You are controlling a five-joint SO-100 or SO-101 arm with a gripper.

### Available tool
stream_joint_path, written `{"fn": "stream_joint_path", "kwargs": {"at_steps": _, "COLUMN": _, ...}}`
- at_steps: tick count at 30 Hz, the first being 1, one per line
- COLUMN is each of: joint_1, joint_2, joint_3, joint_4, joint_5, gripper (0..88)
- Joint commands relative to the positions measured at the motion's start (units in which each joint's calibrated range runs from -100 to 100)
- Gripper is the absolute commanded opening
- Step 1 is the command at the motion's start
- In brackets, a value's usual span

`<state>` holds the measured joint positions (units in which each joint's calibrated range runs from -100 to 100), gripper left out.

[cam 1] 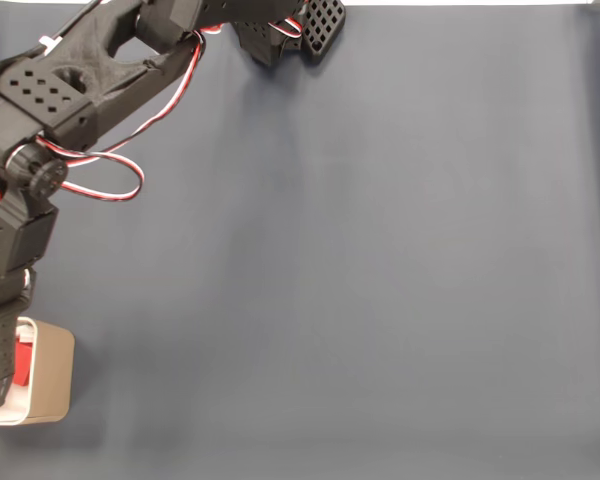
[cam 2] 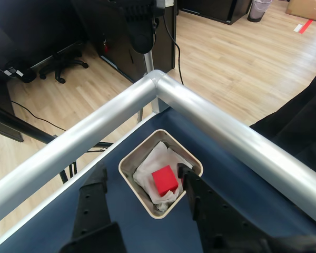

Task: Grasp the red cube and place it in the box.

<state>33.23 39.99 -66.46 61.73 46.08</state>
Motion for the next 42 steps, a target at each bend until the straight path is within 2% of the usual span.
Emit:
{"fn": "stream_joint_path", "kwargs": {"at_steps": 1, "joint_1": 0.2, "joint_2": -1.9, "joint_3": -3.3, "joint_4": -1.2, "joint_5": -0.4, "gripper": 31.6}}
{"fn": "stream_joint_path", "kwargs": {"at_steps": 27, "joint_1": 0.8, "joint_2": -1.8, "joint_3": -4.3, "joint_4": -2.0, "joint_5": -0.2, "gripper": 31.7}}
{"fn": "stream_joint_path", "kwargs": {"at_steps": 30, "joint_1": 0.8, "joint_2": -1.8, "joint_3": -4.3, "joint_4": -1.9, "joint_5": 0.0, "gripper": 27.2}}
{"fn": "stream_joint_path", "kwargs": {"at_steps": 37, "joint_1": 0.1, "joint_2": -3.9, "joint_3": -2.1, "joint_4": -1.8, "joint_5": 0.3, "gripper": 0.0}}
{"fn": "stream_joint_path", "kwargs": {"at_steps": 42, "joint_1": -0.6, "joint_2": -8.0, "joint_3": 2.4, "joint_4": -1.8, "joint_5": 0.3, "gripper": 0.0}}
